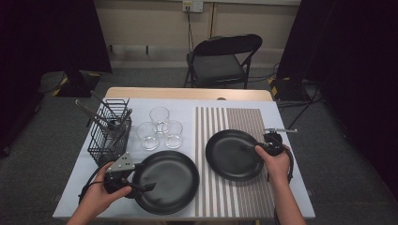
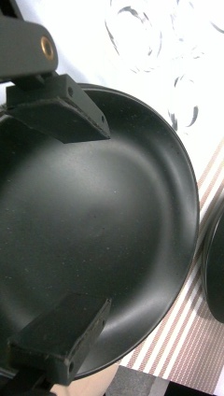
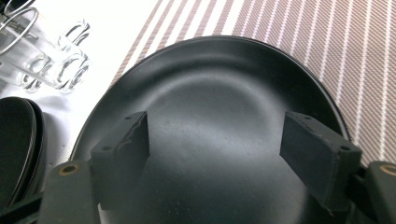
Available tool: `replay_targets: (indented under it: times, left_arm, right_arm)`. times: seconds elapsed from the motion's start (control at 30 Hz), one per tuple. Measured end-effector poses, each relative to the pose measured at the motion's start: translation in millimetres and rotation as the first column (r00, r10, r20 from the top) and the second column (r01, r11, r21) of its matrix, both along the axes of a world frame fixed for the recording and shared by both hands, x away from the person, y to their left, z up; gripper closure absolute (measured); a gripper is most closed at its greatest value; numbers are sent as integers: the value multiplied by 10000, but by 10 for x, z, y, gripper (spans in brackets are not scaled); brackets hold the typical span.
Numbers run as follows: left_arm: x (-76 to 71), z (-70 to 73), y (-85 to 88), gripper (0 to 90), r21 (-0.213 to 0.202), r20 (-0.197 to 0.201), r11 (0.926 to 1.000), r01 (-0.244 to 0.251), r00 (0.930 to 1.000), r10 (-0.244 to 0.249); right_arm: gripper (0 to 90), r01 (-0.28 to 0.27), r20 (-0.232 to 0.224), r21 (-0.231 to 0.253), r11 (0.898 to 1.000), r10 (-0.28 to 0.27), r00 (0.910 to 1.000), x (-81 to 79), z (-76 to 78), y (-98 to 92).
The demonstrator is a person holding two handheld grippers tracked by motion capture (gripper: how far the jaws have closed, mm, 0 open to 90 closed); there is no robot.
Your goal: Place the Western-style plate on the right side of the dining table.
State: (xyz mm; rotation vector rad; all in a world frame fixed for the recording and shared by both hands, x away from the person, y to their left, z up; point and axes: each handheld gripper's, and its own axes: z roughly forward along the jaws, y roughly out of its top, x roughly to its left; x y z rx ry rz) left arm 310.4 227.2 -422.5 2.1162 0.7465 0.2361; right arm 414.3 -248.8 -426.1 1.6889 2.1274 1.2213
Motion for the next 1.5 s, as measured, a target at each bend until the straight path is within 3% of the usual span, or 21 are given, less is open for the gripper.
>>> replay_targets:
  times: [0.13, 0.43, 0.9, 1.3, 1.5]
  left_arm:
    - [-15, 1, 34, 161, -96, -59, 9998, -177, 9998, 176]
    - [-54, 34, 129, 161, -258, -226, 9985, -484, 9986, 478]
    - [-68, 137, 277, 160, -425, -504, 9964, -730, 9962, 708]
    - [-76, 217, 371, 160, -595, -711, 9940, -921, 9936, 878]
    - [-71, 210, 374, 161, -440, -761, 9948, -915, 9932, 880]
  right_arm:
    - [201, -248, -86, 245, 9994, 250, 9997, 22, 6, 61]
    - [210, -905, -168, -91, 9959, 904, 9958, 73, 14, 221]
    - [217, -2027, 136, -314, 9787, 2032, 9790, 93, 85, 496]
    - [228, -2227, 97, -205, 9747, 2229, 9748, 80, 79, 558]
    - [228, -2424, 124, -229, 9699, 2428, 9700, 82, 78, 595]
